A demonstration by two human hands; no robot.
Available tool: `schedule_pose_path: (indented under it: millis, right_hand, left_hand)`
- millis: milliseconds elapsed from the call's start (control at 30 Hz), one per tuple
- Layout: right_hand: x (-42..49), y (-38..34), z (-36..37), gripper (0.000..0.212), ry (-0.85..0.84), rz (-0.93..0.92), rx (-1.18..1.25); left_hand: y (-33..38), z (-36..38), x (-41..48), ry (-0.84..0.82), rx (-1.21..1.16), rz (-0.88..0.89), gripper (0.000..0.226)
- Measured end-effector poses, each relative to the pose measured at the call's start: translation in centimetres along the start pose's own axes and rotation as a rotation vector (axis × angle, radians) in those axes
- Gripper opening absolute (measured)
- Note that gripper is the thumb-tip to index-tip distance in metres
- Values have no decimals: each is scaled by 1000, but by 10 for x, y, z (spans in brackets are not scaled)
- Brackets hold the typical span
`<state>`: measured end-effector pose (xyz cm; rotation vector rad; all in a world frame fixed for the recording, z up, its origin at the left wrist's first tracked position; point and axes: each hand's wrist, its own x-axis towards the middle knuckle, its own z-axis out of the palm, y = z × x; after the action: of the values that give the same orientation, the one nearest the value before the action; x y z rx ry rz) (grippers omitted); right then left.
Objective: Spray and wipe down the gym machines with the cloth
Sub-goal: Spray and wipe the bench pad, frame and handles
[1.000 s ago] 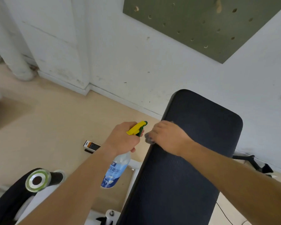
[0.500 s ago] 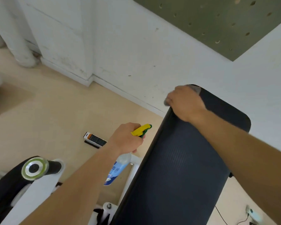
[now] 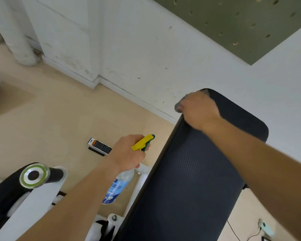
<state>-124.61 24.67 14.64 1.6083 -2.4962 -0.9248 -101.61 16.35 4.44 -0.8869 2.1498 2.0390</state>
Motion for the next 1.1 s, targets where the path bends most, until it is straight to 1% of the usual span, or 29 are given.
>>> schedule_pose_path:
  millis: [33,67,100,133,167,200,267,333,400,433,500,533,600,633,667,733,767,800,833,867,967,1000,1033,1067,1100]
  right_hand:
    - [-13,-21,5,21,-16,27,17]
    - [-33,-50,16,23,-33,15,69]
    - [-59,-81,31,22,-46,-60,159]
    - [-86,-107,45,18,-48,-178,265]
    - [-105,-124,57,13,-15,-292,349]
    - [-113,-130,68,9,30,-367,381]
    - [-103,-118,70,11,95,-437,315]
    - [-78,-88,55,22,141,-390,212]
    - [-52,-50,40,30,200,-228,149]
    - [-41,-32,35,30,203,-134,126]
    - [-30,-7,26,18,183,26,169]
    - [-27,0,23,18,206,74,228]
    - [-31,3,18,29,298,114,311]
    - [-33,2,19,32,331,96,319]
    - [-36,-3,18,32,320,76,322]
    - [-49,-25,20,24,273,50,330]
    - [-58,-41,25,16,272,19,289]
    - [-67,-58,32,15,260,-10,288]
    - [-77,-77,40,18,214,-57,294]
    - [-91,-99,50,19,152,-142,308]
    - [-134,-151,74,18,10,-486,336]
    - [-134,-150,75,18,1,-570,298]
    - [-123,-140,73,18,30,-612,243]
    - [-105,-125,68,17,60,-582,194]
    - [-86,-105,62,17,79,-510,143]
  left_hand:
    - [-1,1,0,4,-20,3,25]
    - [-2,1,0,15,-31,8,25]
    - [-3,0,0,27,-26,12,26]
    - [-3,-2,0,32,-19,17,26]
    - [-3,-2,0,32,-20,23,27]
    - [-3,-4,0,28,-25,30,27]
    - [-4,-4,-3,11,-12,44,30]
    - [-5,-2,-7,-20,17,39,35]
    - [-9,2,-11,-57,36,25,36]
    - [-10,5,-14,-66,47,17,34]
    - [-13,11,-20,-65,80,10,27]
    - [-14,13,-22,-68,109,11,21]
    - [-17,17,-26,-84,173,0,9]
    - [-20,19,-28,-91,204,-8,6]
    - [-24,21,-29,-89,231,-14,10]
    - [-32,24,-32,-72,281,-15,16]
    - [-36,23,-35,-66,298,-10,16]
    - [-39,21,-37,-61,298,-7,14]
    - [-42,18,-40,-51,277,-11,8]
    - [-44,15,-42,-33,240,-20,5]
    - [-51,6,-49,43,154,-68,26]
    - [-52,4,-51,63,141,-78,29]
    - [-54,3,-54,74,131,-84,31]
    - [-56,2,-56,77,124,-87,32]
    - [-57,2,-58,76,121,-87,34]
